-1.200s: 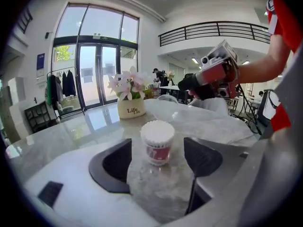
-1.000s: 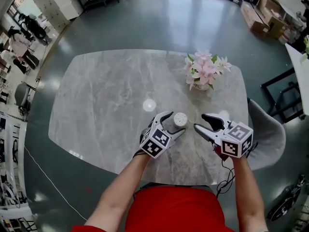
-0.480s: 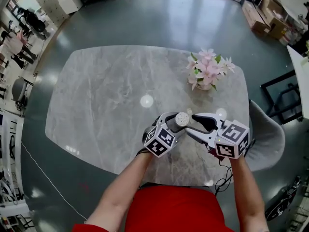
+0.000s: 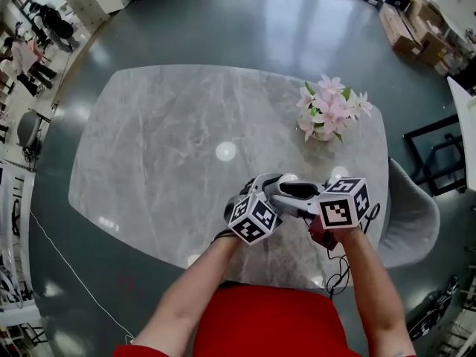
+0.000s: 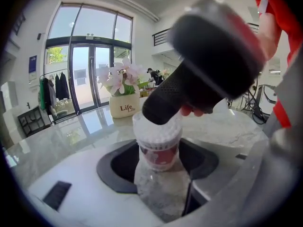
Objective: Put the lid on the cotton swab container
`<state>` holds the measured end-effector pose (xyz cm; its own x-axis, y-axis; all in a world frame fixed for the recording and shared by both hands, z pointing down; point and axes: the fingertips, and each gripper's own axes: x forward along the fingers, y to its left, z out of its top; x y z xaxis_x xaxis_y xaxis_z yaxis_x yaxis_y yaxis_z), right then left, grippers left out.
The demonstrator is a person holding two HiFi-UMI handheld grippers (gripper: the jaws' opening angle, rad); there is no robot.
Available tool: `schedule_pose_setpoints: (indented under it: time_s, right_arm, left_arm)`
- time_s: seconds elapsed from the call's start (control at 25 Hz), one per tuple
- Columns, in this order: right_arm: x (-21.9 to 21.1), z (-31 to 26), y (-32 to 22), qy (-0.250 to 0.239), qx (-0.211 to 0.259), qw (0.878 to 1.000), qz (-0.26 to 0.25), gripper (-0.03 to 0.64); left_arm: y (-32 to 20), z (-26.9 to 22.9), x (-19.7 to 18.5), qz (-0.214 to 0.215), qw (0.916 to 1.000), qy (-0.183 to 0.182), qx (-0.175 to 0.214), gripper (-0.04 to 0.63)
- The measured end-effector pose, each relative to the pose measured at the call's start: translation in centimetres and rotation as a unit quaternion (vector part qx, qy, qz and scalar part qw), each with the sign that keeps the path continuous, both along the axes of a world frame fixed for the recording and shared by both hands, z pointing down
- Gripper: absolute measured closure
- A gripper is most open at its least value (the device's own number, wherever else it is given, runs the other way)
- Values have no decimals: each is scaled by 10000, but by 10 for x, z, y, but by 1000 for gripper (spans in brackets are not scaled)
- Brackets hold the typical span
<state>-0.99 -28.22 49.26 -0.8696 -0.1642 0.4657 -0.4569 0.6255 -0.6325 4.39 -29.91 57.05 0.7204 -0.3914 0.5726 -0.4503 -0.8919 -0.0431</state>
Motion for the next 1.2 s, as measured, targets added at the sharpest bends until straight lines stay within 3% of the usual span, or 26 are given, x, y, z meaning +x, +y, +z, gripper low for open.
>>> schedule_pose_setpoints:
  time_s: [0.2,0.36,0.6,0.76,0.88,1.04,1.2]
  right_arm:
    - [-1,3,-4,418,-135,9990,-103,459]
    - [-3,4,-2,906,225,9945,-478,459]
    - [-2,1,-13,999,637,9924,-328,462]
    - [5,2,-17,1532,1240,9782,-662,474]
    - [5,12,-17,1985,1485,9645,-916,555]
    - [3,23,-17,2515,1684,9476,-1022,557]
    - [4,24,-17,2569,1730,9451,-1044,557]
  left_arm:
    - [0,2,1,48,9998,-118,130,301]
    - [0,3,1,81,9999,-71,103,301]
    - [1,3,2,106,9999,-17,45,301]
    - [2,2,1,147,9999,-20,48,301]
    - [2,2,3,176,9998,-19,48,301]
    - [3,2,4,220,9997,-69,86,299]
    - [3,4,4,229,9997,-53,58,299]
